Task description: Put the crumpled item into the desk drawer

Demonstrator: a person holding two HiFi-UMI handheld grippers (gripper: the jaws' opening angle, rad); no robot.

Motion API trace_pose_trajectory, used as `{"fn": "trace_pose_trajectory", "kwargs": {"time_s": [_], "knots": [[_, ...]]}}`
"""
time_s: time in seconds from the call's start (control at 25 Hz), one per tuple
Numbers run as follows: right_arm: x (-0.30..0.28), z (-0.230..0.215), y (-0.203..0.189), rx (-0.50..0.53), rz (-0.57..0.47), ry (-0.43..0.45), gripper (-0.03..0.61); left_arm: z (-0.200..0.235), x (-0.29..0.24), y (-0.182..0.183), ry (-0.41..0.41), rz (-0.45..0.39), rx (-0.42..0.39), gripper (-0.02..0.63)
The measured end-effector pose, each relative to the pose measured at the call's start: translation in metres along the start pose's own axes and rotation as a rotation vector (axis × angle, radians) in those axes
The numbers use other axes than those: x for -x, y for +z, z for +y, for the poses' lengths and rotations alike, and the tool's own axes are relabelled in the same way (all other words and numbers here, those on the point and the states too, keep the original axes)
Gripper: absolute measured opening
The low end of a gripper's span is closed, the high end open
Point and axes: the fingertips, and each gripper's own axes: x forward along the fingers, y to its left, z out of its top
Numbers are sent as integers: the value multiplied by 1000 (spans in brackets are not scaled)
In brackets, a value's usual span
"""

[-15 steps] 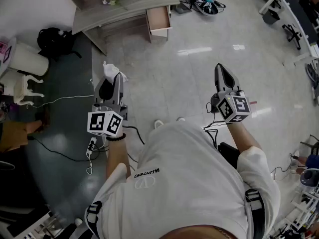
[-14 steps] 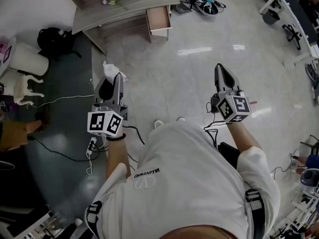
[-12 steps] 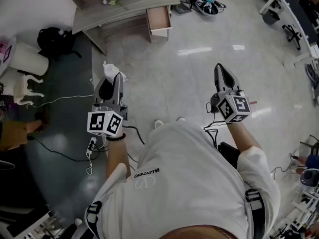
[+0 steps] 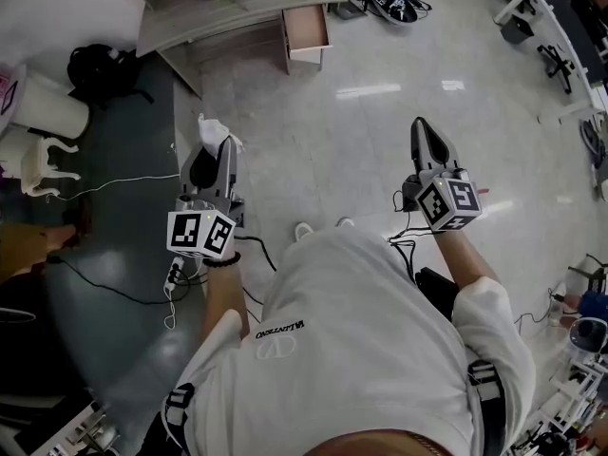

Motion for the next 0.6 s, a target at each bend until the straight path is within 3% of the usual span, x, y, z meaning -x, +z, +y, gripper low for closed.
{"fn": "trace_pose_trajectory", "kwargs": {"time_s": [0.6], "knots": [[-23, 45, -19, 21, 23, -1, -2, 41, 15, -12, -20, 37, 32, 104]]}}
